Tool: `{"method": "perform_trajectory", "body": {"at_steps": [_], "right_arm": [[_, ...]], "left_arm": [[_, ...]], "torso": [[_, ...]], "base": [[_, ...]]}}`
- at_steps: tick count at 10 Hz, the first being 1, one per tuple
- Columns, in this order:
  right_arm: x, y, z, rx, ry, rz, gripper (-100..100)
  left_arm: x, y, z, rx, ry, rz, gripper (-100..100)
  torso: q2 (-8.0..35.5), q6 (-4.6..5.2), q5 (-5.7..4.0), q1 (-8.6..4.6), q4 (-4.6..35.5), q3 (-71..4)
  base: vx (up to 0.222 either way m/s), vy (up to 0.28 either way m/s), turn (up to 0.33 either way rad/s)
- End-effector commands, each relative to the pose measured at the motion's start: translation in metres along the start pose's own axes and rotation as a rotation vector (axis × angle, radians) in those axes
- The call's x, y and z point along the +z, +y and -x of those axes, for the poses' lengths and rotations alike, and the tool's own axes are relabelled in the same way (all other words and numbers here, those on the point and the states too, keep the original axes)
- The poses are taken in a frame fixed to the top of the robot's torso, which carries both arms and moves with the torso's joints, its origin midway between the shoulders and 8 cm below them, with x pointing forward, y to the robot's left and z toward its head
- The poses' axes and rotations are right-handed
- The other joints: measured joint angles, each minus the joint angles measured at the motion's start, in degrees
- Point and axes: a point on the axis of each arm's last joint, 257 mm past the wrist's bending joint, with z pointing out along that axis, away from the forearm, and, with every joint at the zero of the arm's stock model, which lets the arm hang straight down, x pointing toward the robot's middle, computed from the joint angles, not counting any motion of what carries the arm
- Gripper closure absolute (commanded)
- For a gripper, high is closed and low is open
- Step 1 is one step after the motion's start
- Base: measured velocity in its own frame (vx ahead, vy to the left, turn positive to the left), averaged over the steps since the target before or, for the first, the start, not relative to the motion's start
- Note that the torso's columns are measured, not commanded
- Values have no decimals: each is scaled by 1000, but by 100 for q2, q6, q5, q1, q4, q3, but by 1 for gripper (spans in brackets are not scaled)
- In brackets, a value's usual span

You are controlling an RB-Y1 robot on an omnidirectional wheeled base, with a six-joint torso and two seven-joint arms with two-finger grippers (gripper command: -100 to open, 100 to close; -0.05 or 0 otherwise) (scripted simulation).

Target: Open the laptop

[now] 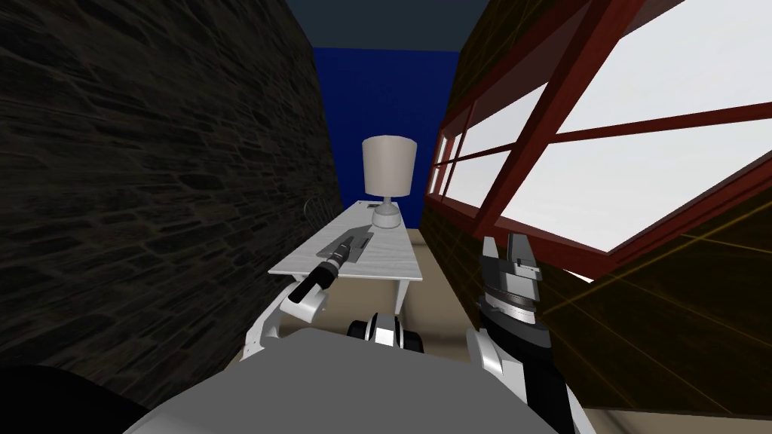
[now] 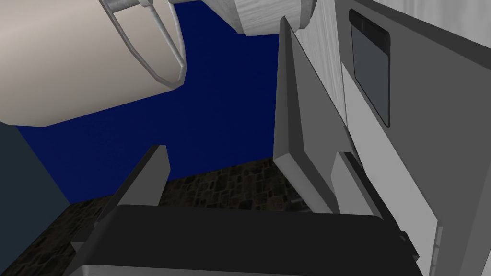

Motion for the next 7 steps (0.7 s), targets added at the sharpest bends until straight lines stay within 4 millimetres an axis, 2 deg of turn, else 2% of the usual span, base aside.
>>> {"method": "perform_trajectory", "body": {"at_steps": [1,6,7], "right_arm": [[0,0,0,0,0,0,0],[0,0,0,0,0,0,0],[0,0,0,0,0,0,0]], "left_arm": [[-10,-15,1,0,3,-1,-100],[-27,-38,2,0,10,-6,-100],[-26,-31,3,1,10,-3,-100]], "torso": [[10,0,-2,-7,3,7],[8,0,-1,-5,3,6],[4,0,-1,-5,1,3]], "base": [[47,12,17],[33,-1,11],[17,1,3]]}}
